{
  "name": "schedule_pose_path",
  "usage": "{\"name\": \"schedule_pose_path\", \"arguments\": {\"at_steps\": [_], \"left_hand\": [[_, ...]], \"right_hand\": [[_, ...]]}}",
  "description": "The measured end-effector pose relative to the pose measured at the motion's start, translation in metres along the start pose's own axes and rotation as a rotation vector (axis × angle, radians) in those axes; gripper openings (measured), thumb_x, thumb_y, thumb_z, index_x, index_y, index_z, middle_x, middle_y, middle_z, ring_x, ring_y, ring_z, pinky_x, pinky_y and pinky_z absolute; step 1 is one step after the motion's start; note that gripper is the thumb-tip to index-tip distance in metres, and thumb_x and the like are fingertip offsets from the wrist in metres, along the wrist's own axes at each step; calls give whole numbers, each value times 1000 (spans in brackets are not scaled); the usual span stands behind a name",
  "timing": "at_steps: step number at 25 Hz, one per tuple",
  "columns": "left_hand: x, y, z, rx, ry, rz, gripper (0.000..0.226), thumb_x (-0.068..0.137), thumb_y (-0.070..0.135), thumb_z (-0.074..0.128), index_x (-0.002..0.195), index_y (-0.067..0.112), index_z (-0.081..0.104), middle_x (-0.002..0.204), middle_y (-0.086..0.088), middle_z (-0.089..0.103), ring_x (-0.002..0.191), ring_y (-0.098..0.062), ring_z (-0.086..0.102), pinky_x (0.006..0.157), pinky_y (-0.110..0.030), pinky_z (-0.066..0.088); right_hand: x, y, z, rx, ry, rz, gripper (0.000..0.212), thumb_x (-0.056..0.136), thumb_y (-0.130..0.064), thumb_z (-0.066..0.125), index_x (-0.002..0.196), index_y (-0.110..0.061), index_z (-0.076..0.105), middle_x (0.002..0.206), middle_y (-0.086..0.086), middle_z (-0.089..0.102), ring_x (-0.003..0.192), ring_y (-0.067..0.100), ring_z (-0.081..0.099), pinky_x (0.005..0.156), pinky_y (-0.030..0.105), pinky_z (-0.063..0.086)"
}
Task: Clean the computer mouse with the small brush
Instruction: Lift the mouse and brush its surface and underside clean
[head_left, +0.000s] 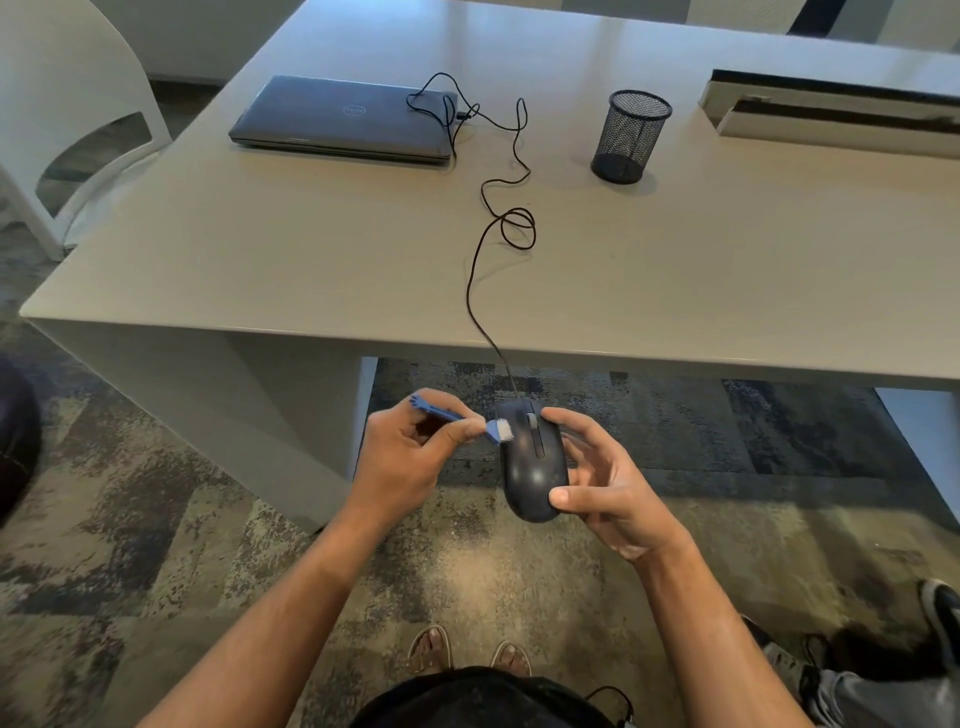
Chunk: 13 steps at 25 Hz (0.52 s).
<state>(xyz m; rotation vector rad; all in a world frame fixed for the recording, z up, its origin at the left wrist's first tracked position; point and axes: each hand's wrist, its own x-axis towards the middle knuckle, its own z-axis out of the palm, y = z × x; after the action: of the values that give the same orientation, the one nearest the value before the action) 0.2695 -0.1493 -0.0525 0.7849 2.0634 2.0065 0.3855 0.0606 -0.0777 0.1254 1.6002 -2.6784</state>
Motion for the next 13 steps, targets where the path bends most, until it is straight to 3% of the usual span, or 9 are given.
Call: {"name": "schedule_pose_path", "arguments": {"at_steps": [3,6,9,13], "left_hand": [[-15,4,6,79,-70,88,15,83,36,77,95,28,74,91,9,77,78,-16,75,70,-34,62],[-30,6,13,123,-160,160,11,84,27,76,94,23,77,88,12,77,79,-4,74,71,-17,56],[-40,7,17,206,-285,190,15,87,25,73,93,13,79,87,8,78,80,-2,73,72,-21,58],[-30,19,12,153,-200,145,13,87,26,73,97,19,77,91,9,77,79,-6,74,69,-21,58]], "right_hand": [[0,2,-1,-35,29,-2,78,64,8,79,136,-14,57,136,18,59,100,36,71,81,42,61],[1,3,-1,-57,39,1,79,63,8,81,136,-13,56,136,19,58,99,38,71,82,42,61],[1,3,0,-62,39,-1,80,64,8,80,137,-12,55,134,19,58,96,37,71,80,40,61],[1,2,1,-45,29,2,79,65,9,80,137,-13,55,137,19,57,99,37,71,82,42,61]]}}
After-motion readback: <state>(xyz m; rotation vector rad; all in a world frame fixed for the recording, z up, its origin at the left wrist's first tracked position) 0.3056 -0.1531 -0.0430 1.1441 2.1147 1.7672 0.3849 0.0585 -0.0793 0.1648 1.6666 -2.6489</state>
